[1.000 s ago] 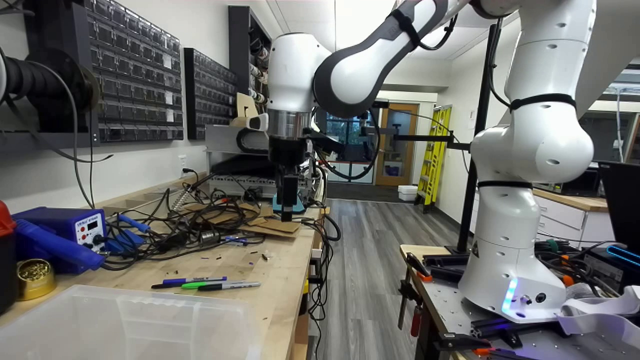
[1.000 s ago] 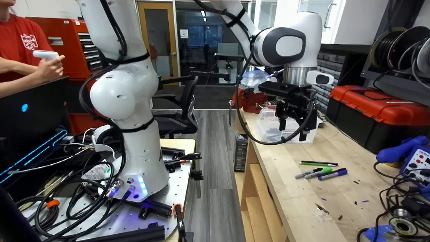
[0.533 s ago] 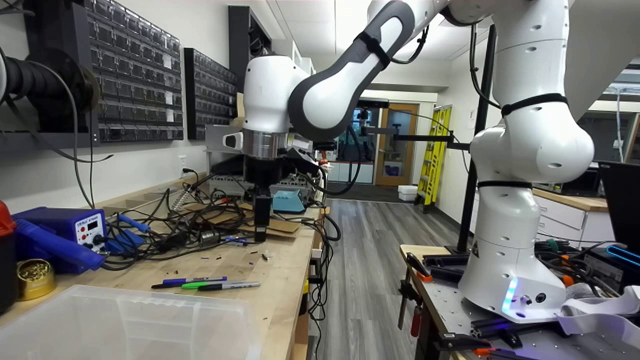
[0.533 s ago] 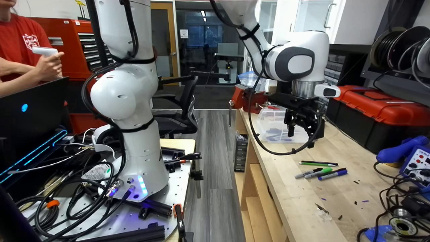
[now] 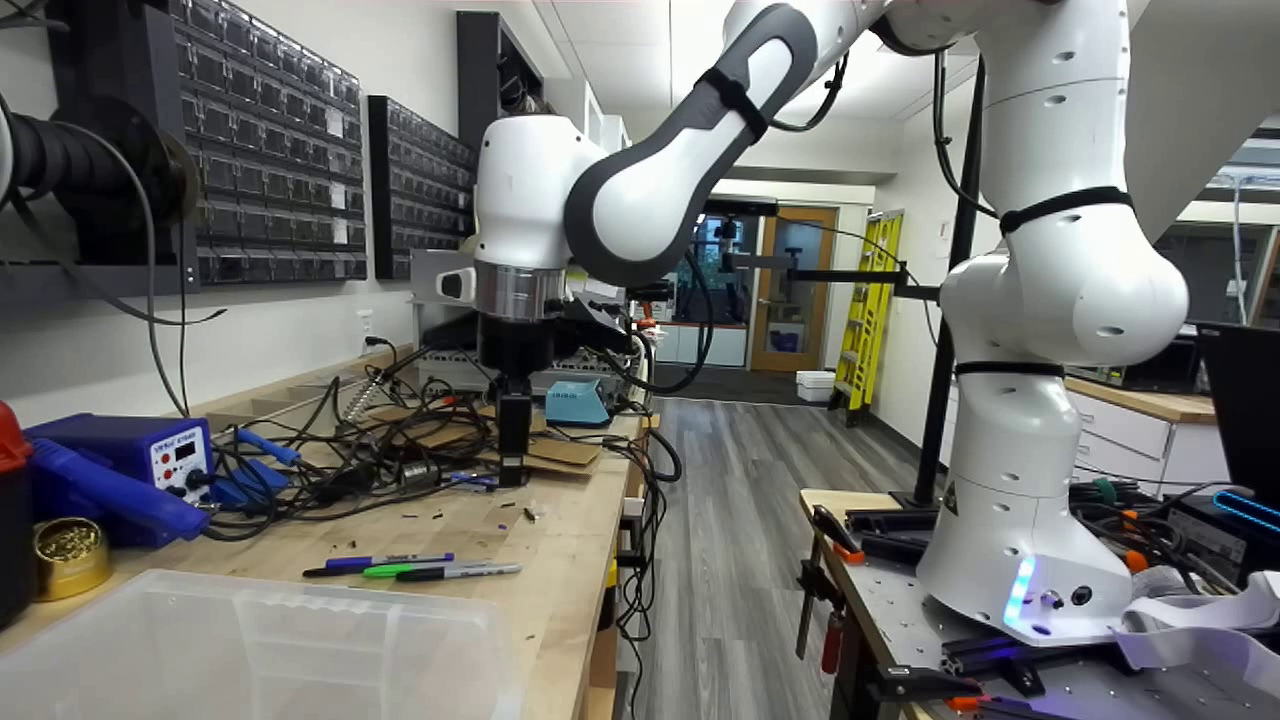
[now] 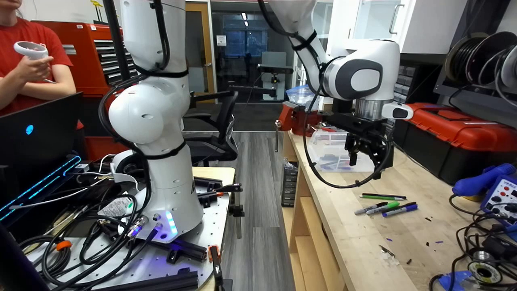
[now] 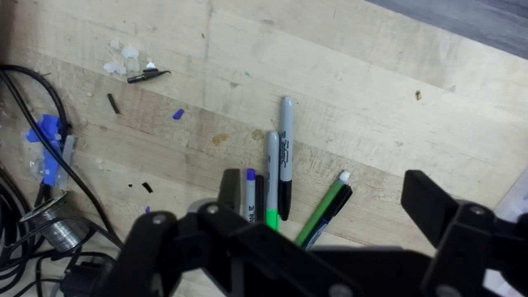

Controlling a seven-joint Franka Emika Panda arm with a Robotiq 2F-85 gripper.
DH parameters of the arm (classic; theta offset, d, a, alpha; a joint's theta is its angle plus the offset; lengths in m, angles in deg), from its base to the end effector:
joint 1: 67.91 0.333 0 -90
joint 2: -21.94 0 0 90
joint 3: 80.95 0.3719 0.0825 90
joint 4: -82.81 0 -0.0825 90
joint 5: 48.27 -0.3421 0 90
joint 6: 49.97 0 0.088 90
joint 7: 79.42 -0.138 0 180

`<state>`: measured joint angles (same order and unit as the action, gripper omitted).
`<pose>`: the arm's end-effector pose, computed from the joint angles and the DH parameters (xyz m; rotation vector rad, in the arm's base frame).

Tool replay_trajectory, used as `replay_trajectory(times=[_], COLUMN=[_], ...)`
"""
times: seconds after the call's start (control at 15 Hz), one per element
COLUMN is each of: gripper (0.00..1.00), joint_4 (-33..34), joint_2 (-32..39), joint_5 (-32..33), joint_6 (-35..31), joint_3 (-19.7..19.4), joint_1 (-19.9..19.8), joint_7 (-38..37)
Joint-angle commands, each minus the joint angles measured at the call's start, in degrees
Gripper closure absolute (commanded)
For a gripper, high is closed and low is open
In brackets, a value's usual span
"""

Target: Put the black marker into the clear box

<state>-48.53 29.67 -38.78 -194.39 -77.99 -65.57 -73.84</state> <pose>0.5167 0.0461 0.3570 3.0037 0.4838 0.1424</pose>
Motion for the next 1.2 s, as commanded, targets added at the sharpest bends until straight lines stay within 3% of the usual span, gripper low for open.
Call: replay_trajectory(times=[0.0,0.67,1.13], gripper=[0.0,0.0,0.0], joint_4=[0.7,3.2,6.1], joint_2=[1.3,9.0,15.2], joint_5=[0.0,-0.6,-1.6], joint_6=[0.3,-5.3,-5.5], joint_3=[-0.2,-0.1,0.1], joint_1=[0.2,0.0,-0.7], joint_7=[-0.2,0.9,1.7])
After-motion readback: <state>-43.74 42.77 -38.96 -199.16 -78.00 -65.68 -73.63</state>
